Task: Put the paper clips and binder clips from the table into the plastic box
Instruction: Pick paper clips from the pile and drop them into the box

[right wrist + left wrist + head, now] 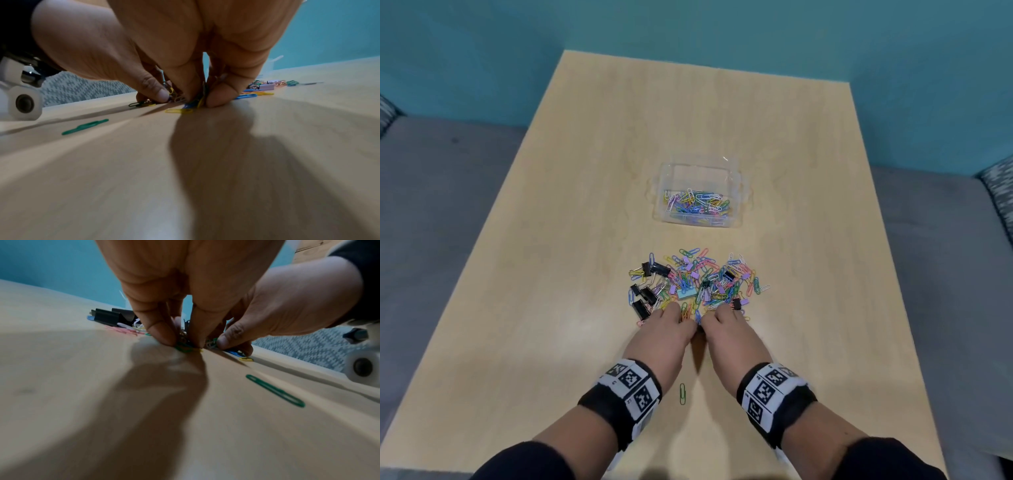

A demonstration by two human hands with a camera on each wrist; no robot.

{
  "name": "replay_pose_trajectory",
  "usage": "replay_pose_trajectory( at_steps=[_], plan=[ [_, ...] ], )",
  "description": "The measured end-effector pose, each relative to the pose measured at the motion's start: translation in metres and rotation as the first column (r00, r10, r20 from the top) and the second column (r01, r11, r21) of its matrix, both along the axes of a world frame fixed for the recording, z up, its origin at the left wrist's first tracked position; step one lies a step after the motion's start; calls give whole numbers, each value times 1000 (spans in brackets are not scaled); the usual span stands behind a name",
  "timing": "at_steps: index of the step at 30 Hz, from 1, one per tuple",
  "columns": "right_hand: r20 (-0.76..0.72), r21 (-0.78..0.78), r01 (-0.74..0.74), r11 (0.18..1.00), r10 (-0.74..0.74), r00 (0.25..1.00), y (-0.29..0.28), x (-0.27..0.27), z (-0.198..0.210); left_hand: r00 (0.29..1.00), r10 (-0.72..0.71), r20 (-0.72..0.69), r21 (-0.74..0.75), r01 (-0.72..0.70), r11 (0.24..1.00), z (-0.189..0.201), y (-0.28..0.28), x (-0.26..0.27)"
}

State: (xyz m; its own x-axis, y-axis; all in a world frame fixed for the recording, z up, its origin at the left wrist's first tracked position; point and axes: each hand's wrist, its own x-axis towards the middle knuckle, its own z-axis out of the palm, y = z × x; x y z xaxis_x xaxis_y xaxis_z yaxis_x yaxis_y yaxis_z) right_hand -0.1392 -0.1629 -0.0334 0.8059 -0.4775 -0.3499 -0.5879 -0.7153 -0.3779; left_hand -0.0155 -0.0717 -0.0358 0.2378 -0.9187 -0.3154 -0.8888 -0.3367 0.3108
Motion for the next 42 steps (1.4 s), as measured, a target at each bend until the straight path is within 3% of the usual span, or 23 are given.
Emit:
replay_pose_trajectory(
  at_steps=[8, 12, 15, 18, 21, 22, 30, 33, 36, 38, 40, 42],
  plan=[
    [-12, 46, -49, 998, 49, 999, -10, -3, 4, 995, 37, -91, 6, -36, 999, -5, 2, 3],
    [-52, 138, 75, 988, -69, 996, -20, -5, 2, 962, 170, -214, -32, -181, 983, 0, 3, 7],
    [-69, 292, 164, 942, -150, 986, -30, -8, 9, 908, 232, -350, 3, -246, 969, 12, 2, 15],
    [-124, 543, 278, 792, -251, 960, -43, -7, 25, 803, 286, -522, 72, -293, 953, 30, -4, 24],
    [-129, 694, 323, 643, -330, 935, -66, 4, 41, 577, 418, -702, 190, -413, 891, 51, -23, 41],
    [-106, 714, 320, 623, -355, 929, -77, 10, 45, 547, 427, -720, 196, -430, 881, 58, -33, 49],
    [100, 629, 425, 651, -610, 786, -178, 105, 59, 696, 428, -577, -80, -569, 818, 68, -153, 129],
    [129, 563, 440, 700, -600, 789, -192, 132, 60, 725, 439, -531, -92, -565, 820, 63, -176, 137],
    [104, 504, 424, 752, -540, 835, -195, 135, 63, 756, 431, -493, -105, -543, 833, 55, -172, 146],
    [119, 310, 387, 868, -439, 891, -195, 118, 63, 804, 415, -425, -166, -520, 838, 55, -154, 149],
    [168, 149, 334, 931, -357, 919, -180, 88, 65, 851, 386, -356, -212, -476, 853, 61, -121, 138],
    [124, 166, 249, 954, -271, 955, -148, 49, 60, 899, 276, -340, -190, -353, 916, 61, -74, 110]
  ],
)
